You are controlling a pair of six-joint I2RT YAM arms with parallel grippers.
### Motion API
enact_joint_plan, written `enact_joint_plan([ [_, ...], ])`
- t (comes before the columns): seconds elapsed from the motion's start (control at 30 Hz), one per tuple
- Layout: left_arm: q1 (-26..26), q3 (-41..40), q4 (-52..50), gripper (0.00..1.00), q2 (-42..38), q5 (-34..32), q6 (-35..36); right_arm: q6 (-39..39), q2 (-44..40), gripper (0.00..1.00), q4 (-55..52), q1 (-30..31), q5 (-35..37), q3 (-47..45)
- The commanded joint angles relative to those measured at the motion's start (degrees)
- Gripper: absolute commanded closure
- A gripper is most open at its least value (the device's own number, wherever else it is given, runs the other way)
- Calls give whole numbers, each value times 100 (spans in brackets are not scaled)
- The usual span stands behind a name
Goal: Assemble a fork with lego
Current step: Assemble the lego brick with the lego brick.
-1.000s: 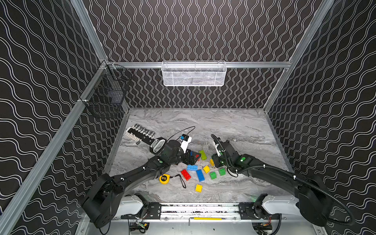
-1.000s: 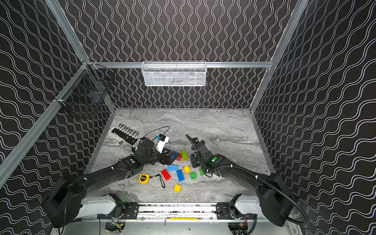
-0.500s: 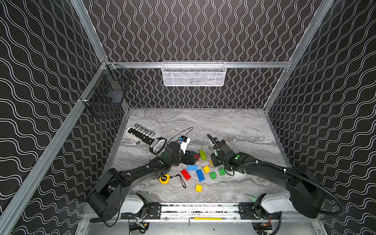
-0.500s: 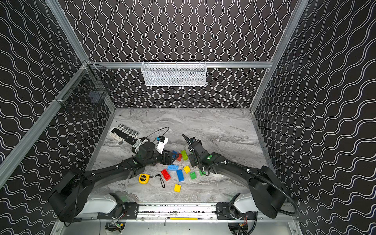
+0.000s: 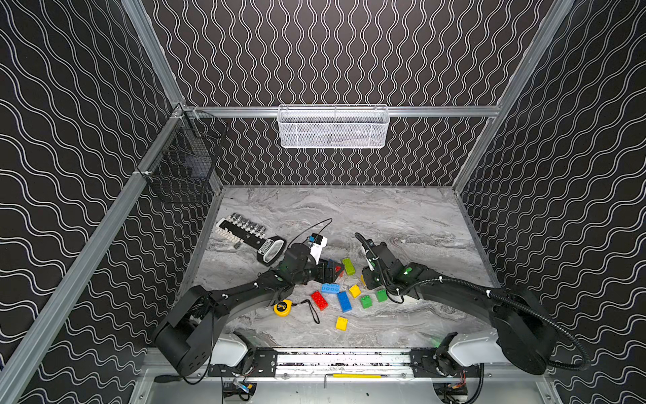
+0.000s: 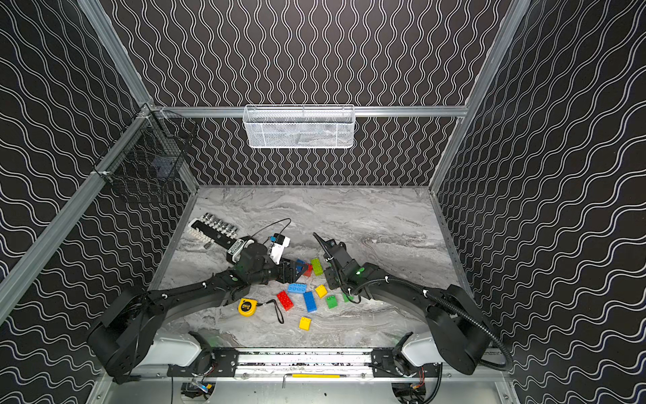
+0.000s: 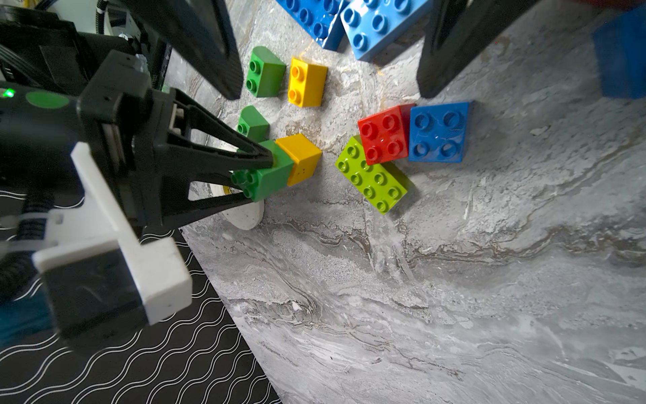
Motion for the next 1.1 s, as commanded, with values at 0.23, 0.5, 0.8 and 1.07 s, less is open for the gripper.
enact_joint_plan([
  [0.23, 29, -43, 144, 18, -106, -44, 22, -145, 237, 98, -676, 49, -4, 219],
  [0.5, 146, -69, -7, 18, -217, -109, 96, -82, 322, 98, -853, 61, -168, 145],
  [0.8, 373, -129, -164, 18, -408, -184, 82, 153, 560, 98, -964, 149, -168, 189],
  [1.07, 692, -294, -552, 18, -875, -432, 59, 60, 497, 99, -226, 347, -260, 312],
])
